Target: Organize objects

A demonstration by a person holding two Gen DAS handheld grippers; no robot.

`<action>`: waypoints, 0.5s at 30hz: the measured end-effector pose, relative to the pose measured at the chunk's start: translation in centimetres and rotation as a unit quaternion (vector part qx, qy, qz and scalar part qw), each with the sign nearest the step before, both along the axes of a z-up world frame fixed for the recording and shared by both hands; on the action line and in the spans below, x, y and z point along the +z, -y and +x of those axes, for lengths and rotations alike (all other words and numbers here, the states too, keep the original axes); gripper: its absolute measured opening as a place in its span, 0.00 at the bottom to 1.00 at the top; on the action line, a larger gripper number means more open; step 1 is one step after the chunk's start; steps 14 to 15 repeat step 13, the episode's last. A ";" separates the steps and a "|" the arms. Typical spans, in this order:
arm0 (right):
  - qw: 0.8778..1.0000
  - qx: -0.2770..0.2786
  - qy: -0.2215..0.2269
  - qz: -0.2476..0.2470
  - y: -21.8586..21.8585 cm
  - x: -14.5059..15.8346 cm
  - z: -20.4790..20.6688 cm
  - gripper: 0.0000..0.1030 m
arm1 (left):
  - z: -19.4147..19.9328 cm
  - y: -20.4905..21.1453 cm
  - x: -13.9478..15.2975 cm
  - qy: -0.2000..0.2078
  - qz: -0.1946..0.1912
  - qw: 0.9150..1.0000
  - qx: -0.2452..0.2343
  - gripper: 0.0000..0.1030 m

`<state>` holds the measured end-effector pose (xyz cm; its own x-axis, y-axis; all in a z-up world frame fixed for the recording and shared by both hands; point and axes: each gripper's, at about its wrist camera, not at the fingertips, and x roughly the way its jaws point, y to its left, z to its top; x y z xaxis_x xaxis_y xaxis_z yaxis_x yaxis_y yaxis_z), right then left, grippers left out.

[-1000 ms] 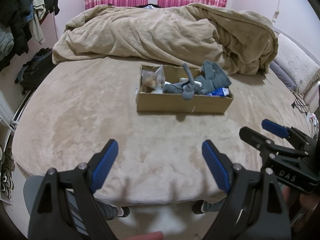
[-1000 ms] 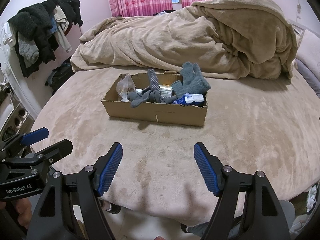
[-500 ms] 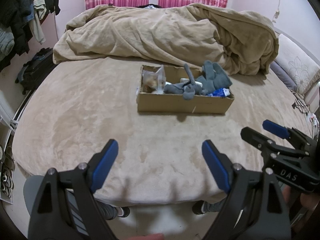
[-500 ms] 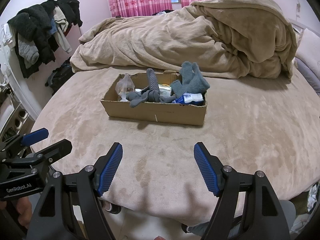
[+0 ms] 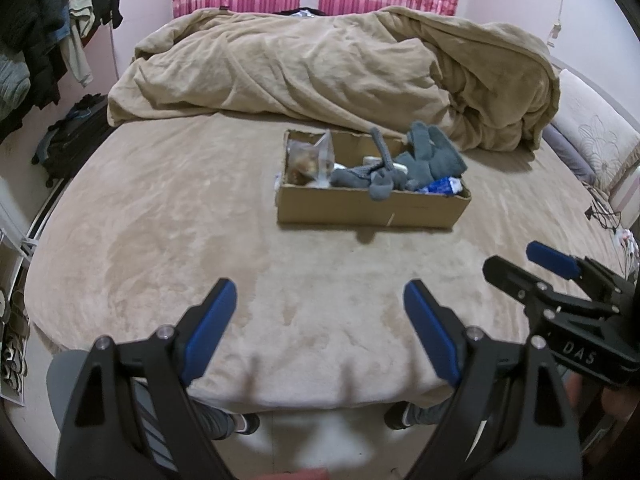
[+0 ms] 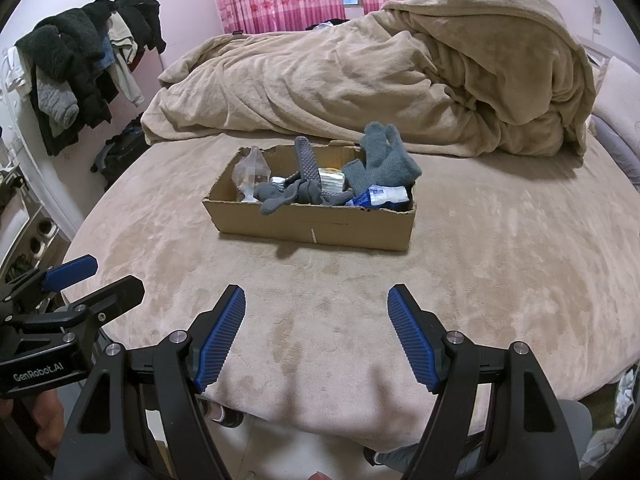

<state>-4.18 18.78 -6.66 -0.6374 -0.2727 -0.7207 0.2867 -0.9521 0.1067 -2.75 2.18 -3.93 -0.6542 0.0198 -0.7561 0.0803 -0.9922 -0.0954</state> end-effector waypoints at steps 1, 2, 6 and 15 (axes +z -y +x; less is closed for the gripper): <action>1.000 0.000 0.000 0.000 0.0 0.0 0.0 0.75 | 0.0 0.0 0.0 0.000 0.000 1.000 0.000 0.84; 1.000 0.000 0.000 0.000 0.0 0.0 0.0 0.75 | 0.0 0.0 0.0 0.000 0.000 1.000 0.000 0.84; 1.000 -0.001 0.002 0.000 0.0 -0.1 0.0 0.75 | -0.2 0.1 -0.2 0.002 0.002 1.000 0.000 0.84; 1.000 -0.002 0.009 -0.004 0.1 -0.5 -0.3 0.75 | -0.8 0.0 -0.7 0.003 0.001 1.000 -0.001 0.84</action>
